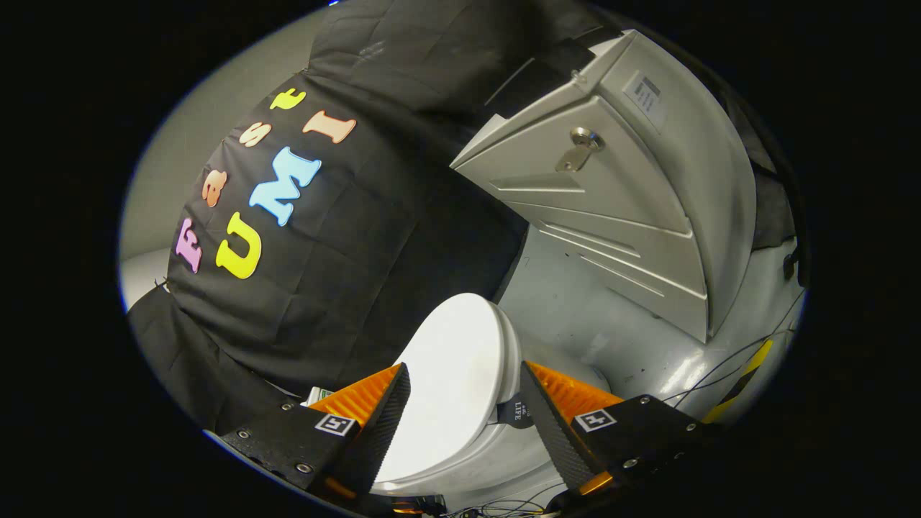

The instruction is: Open the toilet lid.

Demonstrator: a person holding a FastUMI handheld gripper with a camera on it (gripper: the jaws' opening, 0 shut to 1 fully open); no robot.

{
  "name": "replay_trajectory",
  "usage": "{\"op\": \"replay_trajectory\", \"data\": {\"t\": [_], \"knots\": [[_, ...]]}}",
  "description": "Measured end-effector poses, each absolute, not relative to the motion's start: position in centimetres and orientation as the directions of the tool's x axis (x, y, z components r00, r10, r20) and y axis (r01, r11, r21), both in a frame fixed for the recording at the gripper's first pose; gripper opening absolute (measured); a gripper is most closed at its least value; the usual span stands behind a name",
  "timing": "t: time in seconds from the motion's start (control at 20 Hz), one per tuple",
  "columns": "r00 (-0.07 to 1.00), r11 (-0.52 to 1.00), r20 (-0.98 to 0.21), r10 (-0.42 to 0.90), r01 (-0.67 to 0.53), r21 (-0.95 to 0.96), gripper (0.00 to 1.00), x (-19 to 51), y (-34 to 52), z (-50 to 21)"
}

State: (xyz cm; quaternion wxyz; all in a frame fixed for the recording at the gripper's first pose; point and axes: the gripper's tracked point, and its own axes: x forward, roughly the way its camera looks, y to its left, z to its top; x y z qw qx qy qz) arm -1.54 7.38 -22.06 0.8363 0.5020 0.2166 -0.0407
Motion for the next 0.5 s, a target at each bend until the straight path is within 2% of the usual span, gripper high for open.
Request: {"op": "replay_trajectory", "data": {"t": [0.3, 0.5], "knots": [[0.885, 0.397, -0.446, 0.136, 0.364, 0.843, 0.95, -2.3, 7.2, -24.2], [0.846, 0.341, -0.504, 0.172, 0.429, 0.836, 0.95, -2.7, 8.2, -26.7]]}}
